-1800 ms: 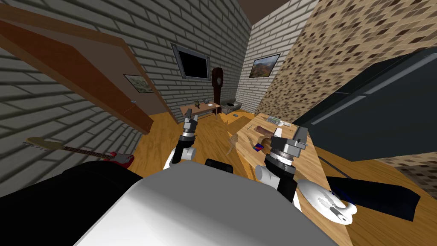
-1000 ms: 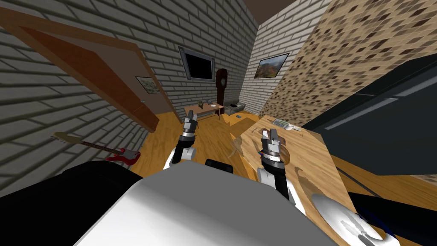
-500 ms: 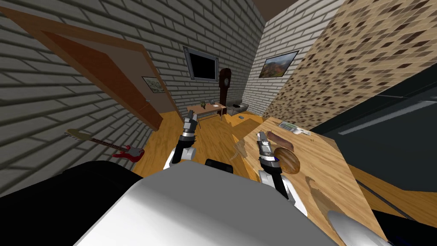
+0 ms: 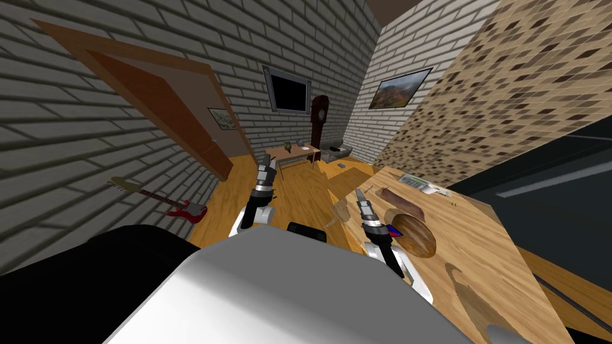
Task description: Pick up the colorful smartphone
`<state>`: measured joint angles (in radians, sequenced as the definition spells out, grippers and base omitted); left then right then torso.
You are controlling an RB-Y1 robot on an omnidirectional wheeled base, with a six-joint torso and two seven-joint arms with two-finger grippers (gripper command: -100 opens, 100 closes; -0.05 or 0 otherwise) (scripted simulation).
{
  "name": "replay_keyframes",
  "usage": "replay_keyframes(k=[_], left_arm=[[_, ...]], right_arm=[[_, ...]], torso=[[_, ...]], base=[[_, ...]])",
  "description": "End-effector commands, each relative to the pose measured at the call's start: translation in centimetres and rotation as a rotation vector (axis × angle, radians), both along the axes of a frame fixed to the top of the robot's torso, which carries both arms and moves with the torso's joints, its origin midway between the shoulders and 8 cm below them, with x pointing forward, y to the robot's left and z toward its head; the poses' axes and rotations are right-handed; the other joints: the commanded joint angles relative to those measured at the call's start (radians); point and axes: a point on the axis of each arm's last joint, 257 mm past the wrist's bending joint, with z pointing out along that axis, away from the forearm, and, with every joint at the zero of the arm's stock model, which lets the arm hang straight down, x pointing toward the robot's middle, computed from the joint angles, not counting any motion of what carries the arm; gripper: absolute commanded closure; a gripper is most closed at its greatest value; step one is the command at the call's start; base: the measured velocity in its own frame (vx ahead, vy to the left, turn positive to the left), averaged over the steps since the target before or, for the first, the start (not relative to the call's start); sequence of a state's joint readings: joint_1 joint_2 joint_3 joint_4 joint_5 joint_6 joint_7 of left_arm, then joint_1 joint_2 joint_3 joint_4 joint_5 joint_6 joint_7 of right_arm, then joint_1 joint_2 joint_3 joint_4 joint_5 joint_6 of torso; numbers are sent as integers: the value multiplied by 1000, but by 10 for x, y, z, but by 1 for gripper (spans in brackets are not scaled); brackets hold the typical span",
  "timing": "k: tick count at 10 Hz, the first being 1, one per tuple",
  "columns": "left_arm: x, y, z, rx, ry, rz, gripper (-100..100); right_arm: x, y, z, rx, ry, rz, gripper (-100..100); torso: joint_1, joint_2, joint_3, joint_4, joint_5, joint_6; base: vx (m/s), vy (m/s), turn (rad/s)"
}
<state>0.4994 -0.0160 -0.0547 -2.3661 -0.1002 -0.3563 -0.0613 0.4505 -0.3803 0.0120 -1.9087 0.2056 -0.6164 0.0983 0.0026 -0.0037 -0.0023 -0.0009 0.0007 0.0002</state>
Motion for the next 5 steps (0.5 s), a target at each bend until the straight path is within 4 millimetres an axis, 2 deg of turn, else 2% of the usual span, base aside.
replay_keyframes(k=[1,2,4,5], left_arm=[[0,0,0,0,0,0,0],[0,0,0,0,0,0,0],[0,0,0,0,0,0,0],[0,0,0,0,0,0,0]], right_arm=[[1,-1,-21,-79,33,21,-100],[1,-4,-28,-80,48,15,-100],[-1,-5,-67,-211,106,53,-100],[-1,-11,-75,-224,125,52,-100]], torso=[[0,0,0,0,0,0],[0,-1,0,0,0,0],[1,0,0,0,0,0],[1,-2,-1,0,0,0]], base=[[70,31,116],[55,30,78],[81,55,150],[83,33,64]])
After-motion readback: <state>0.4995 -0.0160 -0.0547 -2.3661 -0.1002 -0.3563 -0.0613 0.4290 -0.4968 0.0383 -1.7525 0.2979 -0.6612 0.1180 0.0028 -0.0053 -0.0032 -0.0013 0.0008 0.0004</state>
